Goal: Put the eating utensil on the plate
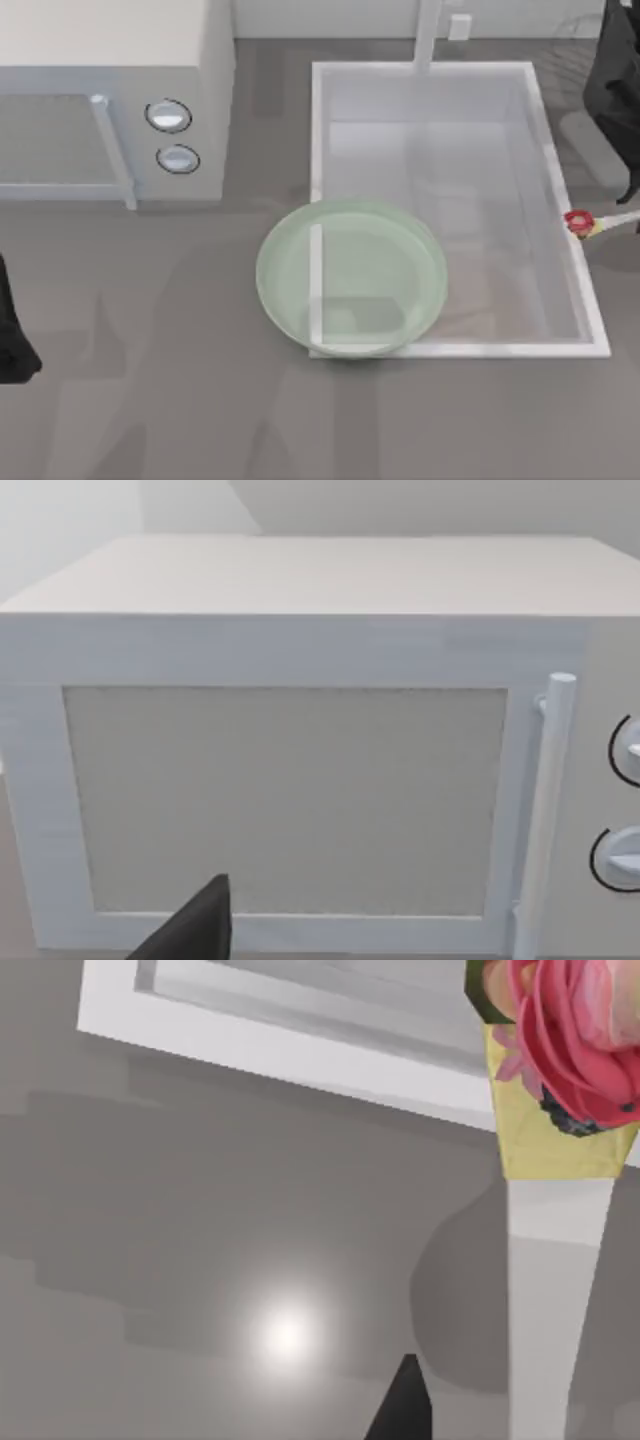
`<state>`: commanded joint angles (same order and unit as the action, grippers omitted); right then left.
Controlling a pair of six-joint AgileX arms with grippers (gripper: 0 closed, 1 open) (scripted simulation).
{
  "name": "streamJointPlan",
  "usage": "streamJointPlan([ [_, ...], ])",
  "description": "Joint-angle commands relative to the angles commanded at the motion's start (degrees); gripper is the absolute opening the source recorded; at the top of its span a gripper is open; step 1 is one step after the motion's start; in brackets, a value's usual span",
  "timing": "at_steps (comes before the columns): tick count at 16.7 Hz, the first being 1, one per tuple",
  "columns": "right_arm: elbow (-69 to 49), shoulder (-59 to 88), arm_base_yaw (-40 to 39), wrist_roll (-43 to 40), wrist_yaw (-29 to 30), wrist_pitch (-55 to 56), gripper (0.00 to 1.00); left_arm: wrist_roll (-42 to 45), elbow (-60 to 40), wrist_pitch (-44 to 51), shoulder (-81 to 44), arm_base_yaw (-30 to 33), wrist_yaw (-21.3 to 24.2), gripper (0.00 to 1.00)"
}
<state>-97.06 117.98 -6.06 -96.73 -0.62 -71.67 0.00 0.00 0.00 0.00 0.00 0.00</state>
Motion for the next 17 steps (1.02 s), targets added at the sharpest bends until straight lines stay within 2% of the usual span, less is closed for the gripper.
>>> streamJointPlan([
  [10, -18.40, 16.67, -18.24, -82.36, 0.18, -7.91, 0.00, 0.00, 0.00, 0.00, 0.00, 0.00, 0.00, 1.00],
  [14, -24.79, 20.40, -24.68, -107.85, 0.58, -9.02, 0.00, 0.00, 0.00, 0.00, 0.00, 0.00, 0.00, 1.00],
  [17, -28.55, 21.75, -28.48, -121.47, 1.13, -9.02, 0.00, 0.00, 0.00, 0.00, 0.00, 0.00, 0.00, 1.00],
])
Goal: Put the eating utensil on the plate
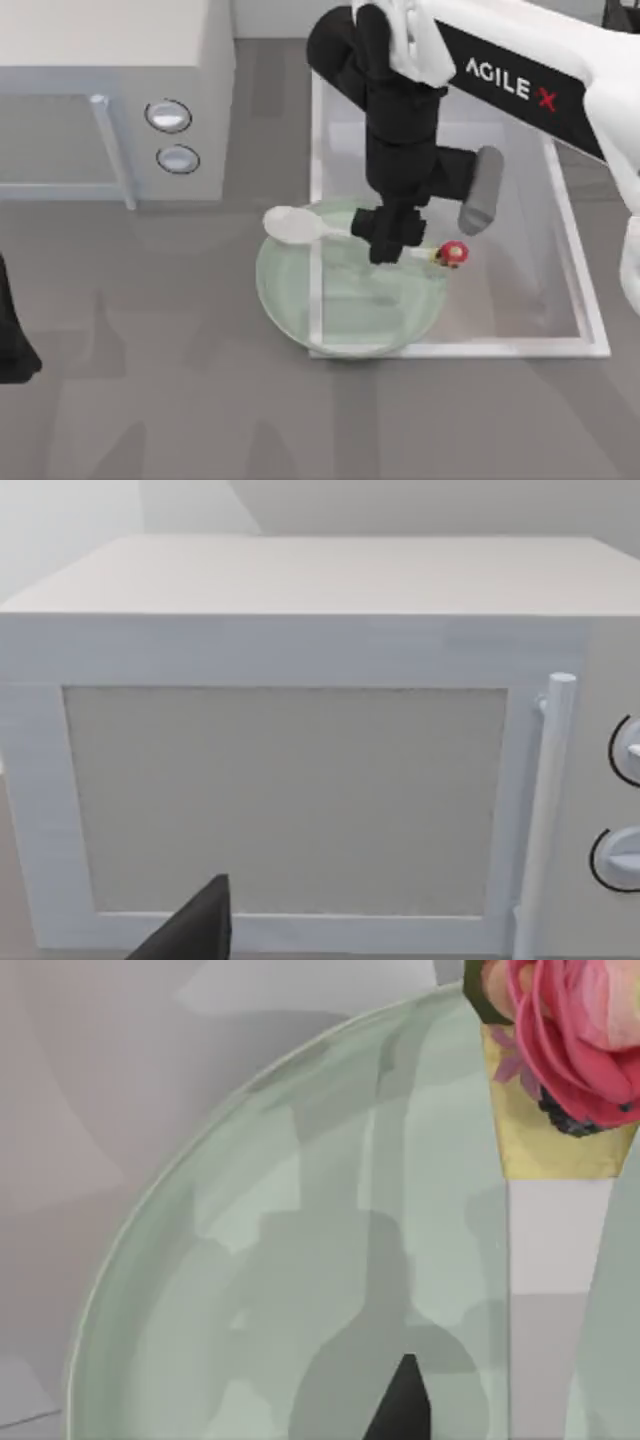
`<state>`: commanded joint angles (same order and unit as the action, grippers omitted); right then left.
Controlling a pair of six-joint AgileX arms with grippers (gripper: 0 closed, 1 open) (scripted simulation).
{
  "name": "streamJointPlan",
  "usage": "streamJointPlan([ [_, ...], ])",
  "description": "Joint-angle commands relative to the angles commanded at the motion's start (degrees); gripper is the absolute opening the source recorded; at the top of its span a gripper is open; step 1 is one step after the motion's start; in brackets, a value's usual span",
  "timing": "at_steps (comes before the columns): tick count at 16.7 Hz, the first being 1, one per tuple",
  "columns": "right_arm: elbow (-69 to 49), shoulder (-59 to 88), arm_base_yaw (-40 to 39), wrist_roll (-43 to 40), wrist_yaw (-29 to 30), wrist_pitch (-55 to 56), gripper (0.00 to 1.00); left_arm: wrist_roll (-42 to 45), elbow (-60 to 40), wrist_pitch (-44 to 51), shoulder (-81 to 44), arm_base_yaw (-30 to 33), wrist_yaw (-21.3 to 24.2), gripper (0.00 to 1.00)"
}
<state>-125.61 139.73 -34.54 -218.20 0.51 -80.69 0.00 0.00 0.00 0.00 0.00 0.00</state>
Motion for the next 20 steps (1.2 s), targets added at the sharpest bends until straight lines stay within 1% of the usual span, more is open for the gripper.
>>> streamJointPlan([
  [2, -1.84, 0.42, -1.81, -6.33, 0.38, 0.18, 0.00, 0.00, 0.00, 0.00, 0.00, 0.00, 0.00, 1.00],
  [5, -3.33, 0.63, -3.32, -11.19, 0.77, 0.44, 0.00, 0.00, 0.00, 0.00, 0.00, 0.00, 0.00, 1.00],
  [13, -3.30, 0.38, -3.10, -11.52, 0.83, 0.33, 0.00, 0.00, 0.00, 0.00, 0.00, 0.00, 0.00, 1.00],
  [20, -1.60, -3.14, -0.86, -10.32, 2.63, -2.60, 0.00, 0.00, 0.00, 0.00, 0.00, 0.00, 0.00, 1.00],
])
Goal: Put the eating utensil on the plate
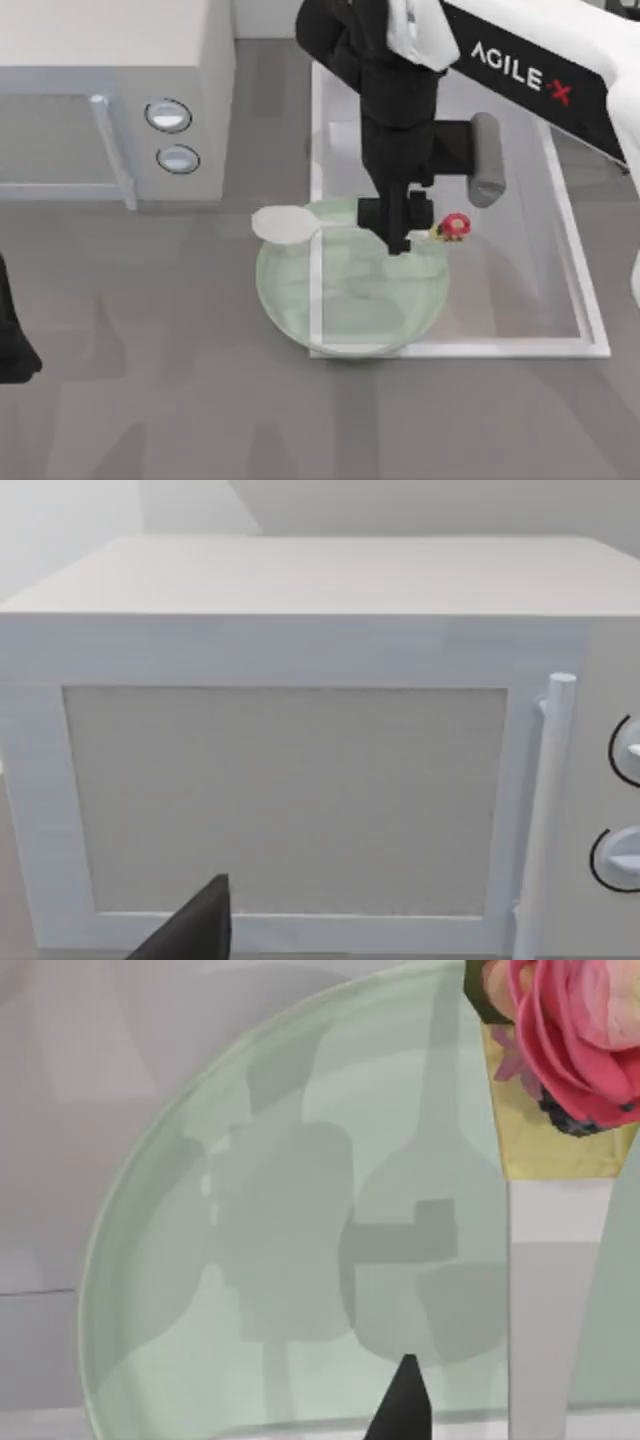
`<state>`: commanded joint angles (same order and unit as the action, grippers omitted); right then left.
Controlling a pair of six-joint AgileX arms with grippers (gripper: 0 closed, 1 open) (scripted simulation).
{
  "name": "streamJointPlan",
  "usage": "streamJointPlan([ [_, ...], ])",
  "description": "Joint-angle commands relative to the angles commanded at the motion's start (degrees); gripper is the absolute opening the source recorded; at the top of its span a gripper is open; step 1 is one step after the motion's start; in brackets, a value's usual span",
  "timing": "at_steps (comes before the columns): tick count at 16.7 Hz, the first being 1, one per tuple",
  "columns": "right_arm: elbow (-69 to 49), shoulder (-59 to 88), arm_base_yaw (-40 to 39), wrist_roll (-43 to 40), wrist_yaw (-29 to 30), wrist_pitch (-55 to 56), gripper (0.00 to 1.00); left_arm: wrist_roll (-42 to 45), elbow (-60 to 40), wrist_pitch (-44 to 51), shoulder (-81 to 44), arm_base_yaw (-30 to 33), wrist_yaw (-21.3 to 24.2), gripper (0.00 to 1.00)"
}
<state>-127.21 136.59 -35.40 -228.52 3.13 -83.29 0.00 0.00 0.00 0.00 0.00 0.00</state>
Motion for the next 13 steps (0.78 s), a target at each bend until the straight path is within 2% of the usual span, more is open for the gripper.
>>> streamJointPlan([
  [7, 2.22, -2.66, 1.64, 0.18, 0.77, -0.55, 0.00, 0.00, 0.00, 0.00, 0.00, 0.00, 0.00, 1.00],
  [13, 3.75, -2.01, 0.61, -0.56, -0.29, 4.01, 0.00, 0.00, 0.00, 0.00, 0.00, 0.00, 0.00, 1.00],
])
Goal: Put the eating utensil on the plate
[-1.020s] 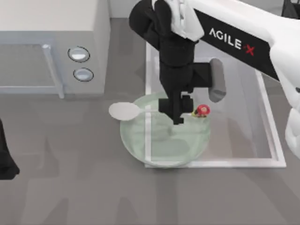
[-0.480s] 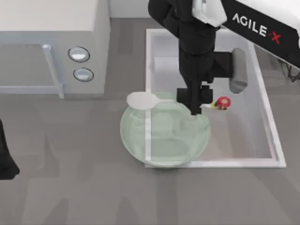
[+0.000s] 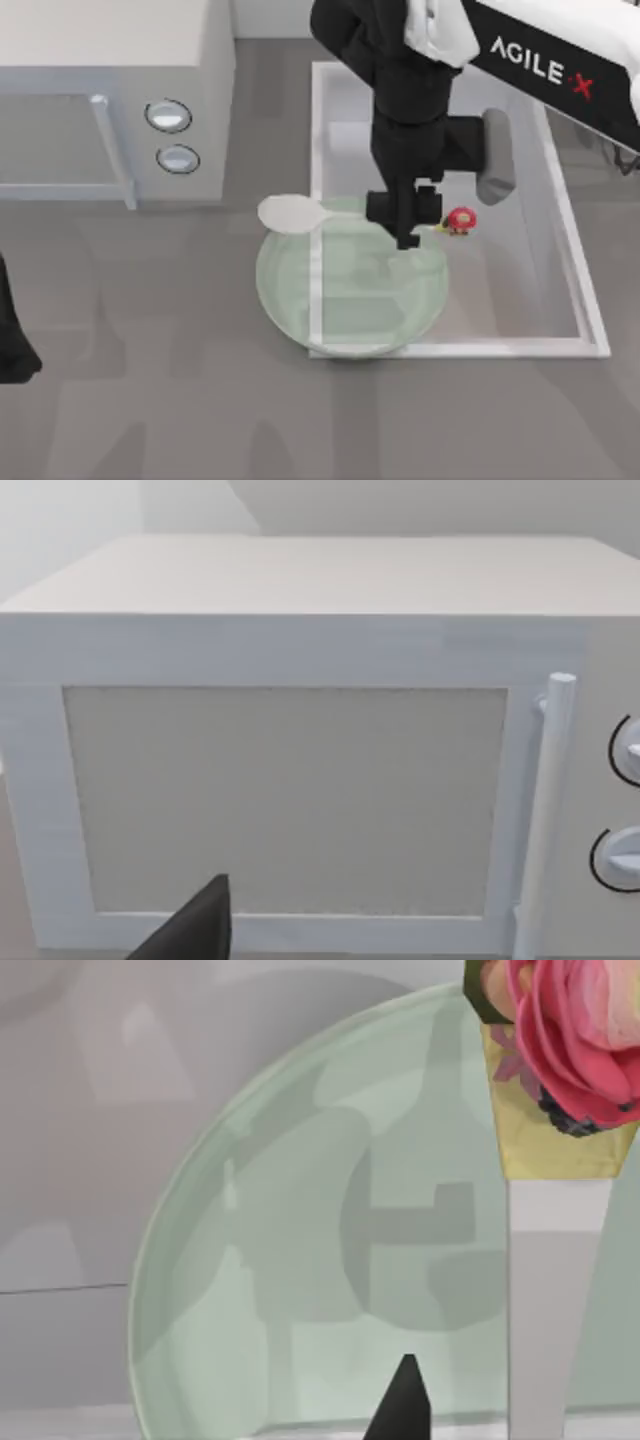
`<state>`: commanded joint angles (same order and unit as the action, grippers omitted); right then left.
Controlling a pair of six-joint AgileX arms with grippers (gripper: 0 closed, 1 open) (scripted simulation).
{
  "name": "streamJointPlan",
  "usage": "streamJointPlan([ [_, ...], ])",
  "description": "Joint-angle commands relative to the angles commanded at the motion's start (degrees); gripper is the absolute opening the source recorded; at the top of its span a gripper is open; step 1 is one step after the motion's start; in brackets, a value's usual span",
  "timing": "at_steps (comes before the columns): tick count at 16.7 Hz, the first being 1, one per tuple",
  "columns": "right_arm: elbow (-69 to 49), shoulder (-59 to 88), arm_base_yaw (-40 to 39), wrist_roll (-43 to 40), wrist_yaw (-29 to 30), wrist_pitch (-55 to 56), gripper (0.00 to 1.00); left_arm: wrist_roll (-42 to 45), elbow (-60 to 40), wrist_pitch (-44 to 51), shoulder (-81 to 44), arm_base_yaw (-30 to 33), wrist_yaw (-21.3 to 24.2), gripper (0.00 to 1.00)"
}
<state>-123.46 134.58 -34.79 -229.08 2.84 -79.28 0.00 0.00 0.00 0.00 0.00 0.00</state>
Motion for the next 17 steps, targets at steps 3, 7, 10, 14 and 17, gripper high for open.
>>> streamJointPlan([
  [3, 0.53, 1.66, -1.26, -0.49, -0.67, 3.33, 0.00, 0.00, 0.00, 0.00, 0.00, 0.00, 0.00, 1.00],
  [7, 1.67, 4.51, -2.77, -0.70, -1.28, 7.19, 0.00, 0.00, 0.00, 0.00, 0.00, 0.00, 0.00, 1.00],
  [10, 3.24, 6.53, -3.36, -0.69, -1.51, 8.68, 0.00, 0.00, 0.00, 0.00, 0.00, 0.00, 0.00, 1.00],
  [14, 3.24, 6.53, -3.36, -0.69, -1.51, 8.68, 0.00, 0.00, 0.00, 0.00, 0.00, 0.00, 0.00, 1.00],
  [17, 3.24, 6.53, -3.36, -0.69, -1.51, 8.68, 0.15, 0.00, 0.00, 0.00, 0.00, 0.00, 0.00, 1.00],
])
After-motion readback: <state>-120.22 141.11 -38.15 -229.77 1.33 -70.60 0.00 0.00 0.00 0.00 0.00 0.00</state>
